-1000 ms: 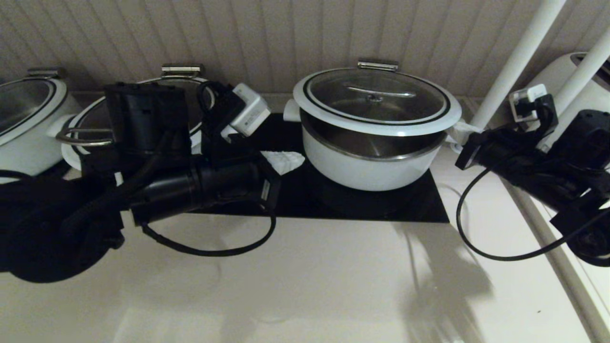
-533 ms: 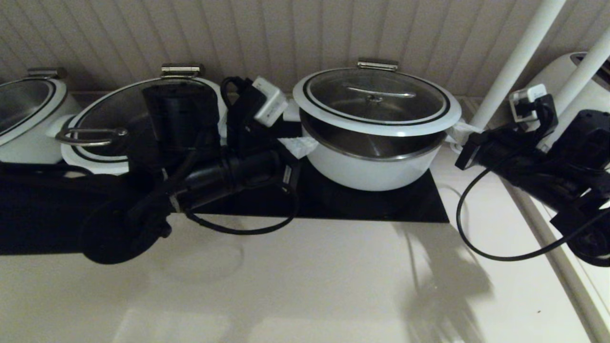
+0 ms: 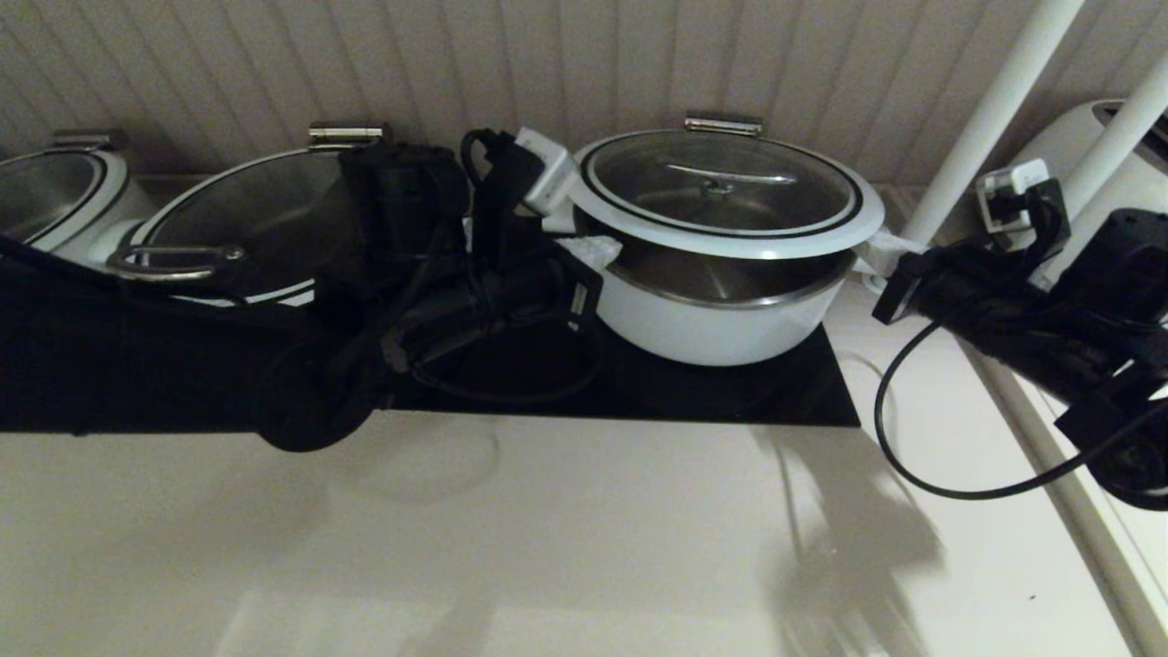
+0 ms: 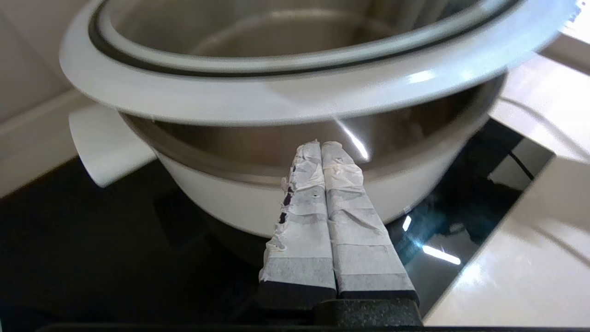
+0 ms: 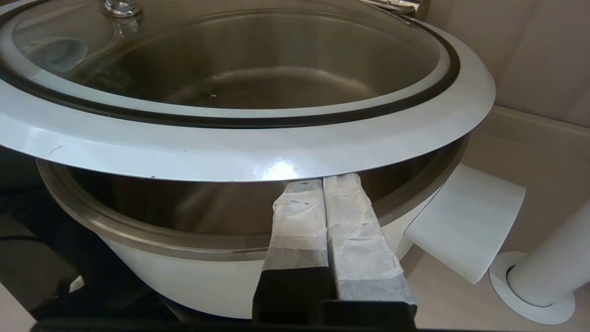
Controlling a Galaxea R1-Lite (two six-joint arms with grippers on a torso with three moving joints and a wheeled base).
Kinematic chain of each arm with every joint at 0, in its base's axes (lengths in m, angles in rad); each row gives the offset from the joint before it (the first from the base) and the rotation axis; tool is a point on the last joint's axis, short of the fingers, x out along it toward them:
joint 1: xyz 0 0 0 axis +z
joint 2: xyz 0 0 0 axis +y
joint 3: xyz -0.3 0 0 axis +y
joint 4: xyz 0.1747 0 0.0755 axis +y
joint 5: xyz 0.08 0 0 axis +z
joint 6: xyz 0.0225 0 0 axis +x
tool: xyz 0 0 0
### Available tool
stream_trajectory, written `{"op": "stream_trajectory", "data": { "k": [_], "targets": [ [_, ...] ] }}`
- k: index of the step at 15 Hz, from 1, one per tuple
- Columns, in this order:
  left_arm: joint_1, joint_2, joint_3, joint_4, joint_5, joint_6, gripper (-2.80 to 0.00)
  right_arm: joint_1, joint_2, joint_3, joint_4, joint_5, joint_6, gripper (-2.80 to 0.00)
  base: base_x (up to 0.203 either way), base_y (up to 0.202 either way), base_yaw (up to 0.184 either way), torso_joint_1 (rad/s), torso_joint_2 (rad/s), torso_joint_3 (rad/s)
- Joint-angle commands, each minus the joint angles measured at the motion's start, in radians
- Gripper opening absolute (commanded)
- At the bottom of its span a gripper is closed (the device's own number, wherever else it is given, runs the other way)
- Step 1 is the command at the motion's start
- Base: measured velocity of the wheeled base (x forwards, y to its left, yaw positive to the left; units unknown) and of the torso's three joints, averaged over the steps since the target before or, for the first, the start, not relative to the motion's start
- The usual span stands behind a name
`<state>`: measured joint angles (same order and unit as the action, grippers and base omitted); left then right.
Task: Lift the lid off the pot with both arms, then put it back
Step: Open the pot lid completely
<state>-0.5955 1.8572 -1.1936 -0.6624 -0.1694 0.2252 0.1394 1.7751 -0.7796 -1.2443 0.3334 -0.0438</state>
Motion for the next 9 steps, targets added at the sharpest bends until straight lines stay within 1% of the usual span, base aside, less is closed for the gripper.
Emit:
{"op": "stream_trajectory", "data": {
  "k": [1, 9],
  "targets": [
    [0.007, 0.036, -0.043, -0.001, -0.001, 0.000, -2.80, 0.000, -0.003, 0.005, -0.009, 0.003, -0.001, -2.80, 0.000, 0.000, 0.000, 0.000, 0.00, 0.000],
    [0.011, 0.075, -0.111, 0.004, 0.001, 0.000, -2.80, 0.000, -0.020, 0.010, -0.009, 0.001, -0.001, -2.80, 0.000, 0.000, 0.000, 0.000, 0.00, 0.000]
  ]
}}
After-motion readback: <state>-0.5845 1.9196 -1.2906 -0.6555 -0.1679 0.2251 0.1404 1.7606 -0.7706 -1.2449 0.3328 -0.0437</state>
